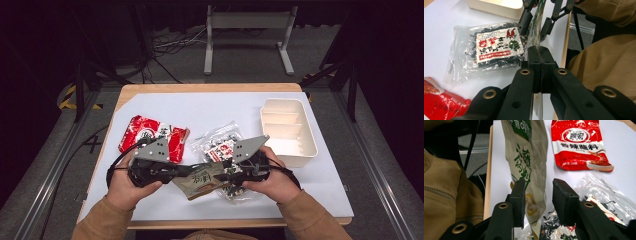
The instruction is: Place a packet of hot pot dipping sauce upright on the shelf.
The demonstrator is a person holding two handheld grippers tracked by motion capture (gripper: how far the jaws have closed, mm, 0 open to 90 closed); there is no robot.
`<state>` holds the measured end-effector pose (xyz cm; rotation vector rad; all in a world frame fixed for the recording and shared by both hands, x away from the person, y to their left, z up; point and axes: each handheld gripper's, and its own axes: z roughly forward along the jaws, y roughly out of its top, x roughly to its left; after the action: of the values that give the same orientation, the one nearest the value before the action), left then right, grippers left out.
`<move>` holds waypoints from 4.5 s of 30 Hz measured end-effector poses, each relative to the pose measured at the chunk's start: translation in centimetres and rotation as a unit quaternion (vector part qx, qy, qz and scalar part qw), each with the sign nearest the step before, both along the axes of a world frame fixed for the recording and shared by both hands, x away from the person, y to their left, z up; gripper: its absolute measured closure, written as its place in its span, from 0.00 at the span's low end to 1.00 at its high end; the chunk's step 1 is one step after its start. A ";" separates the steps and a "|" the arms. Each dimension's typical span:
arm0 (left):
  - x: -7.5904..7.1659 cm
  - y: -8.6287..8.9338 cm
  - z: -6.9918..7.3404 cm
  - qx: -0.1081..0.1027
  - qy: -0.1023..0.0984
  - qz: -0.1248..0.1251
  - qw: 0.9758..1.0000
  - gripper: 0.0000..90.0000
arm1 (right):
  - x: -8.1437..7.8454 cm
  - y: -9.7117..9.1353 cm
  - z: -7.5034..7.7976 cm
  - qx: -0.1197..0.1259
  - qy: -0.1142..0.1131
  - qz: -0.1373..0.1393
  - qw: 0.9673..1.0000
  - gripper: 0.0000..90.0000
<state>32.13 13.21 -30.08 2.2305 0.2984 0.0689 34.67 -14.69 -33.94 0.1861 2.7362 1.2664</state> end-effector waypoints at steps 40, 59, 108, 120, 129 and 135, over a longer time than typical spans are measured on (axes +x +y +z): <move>0.4 2.2 -0.5 -0.065 -0.012 0.065 0.996 0.51 | 1.6 -1.7 2.4 -0.019 0.000 0.008 1.000 1.00; 1.7 4.2 -2.2 -0.061 -0.004 0.109 0.992 0.43 | 4.2 -6.6 6.1 -0.015 -0.045 -0.045 0.998 1.00; 3.6 8.9 -5.3 -0.068 -0.004 0.204 0.977 0.38 | 12.0 -18.1 9.3 0.056 -0.073 -0.194 0.977 1.00; 3.9 9.7 -5.7 -0.085 0.014 0.236 0.968 0.37 | 13.6 -19.6 8.8 0.069 -0.061 -0.233 0.968 1.00; 4.1 10.1 -5.9 -0.083 0.009 0.246 0.966 0.36 | 15.1 -20.9 8.2 0.072 -0.062 -0.247 0.964 1.00; 4.0 10.2 -5.9 -0.084 0.011 0.250 0.965 0.36 | 16.2 -21.5 7.6 0.063 -0.066 -0.251 0.964 1.00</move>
<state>36.17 23.42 -35.98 1.9416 0.8423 0.2789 50.91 -36.18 -26.33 0.7267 2.2841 1.2422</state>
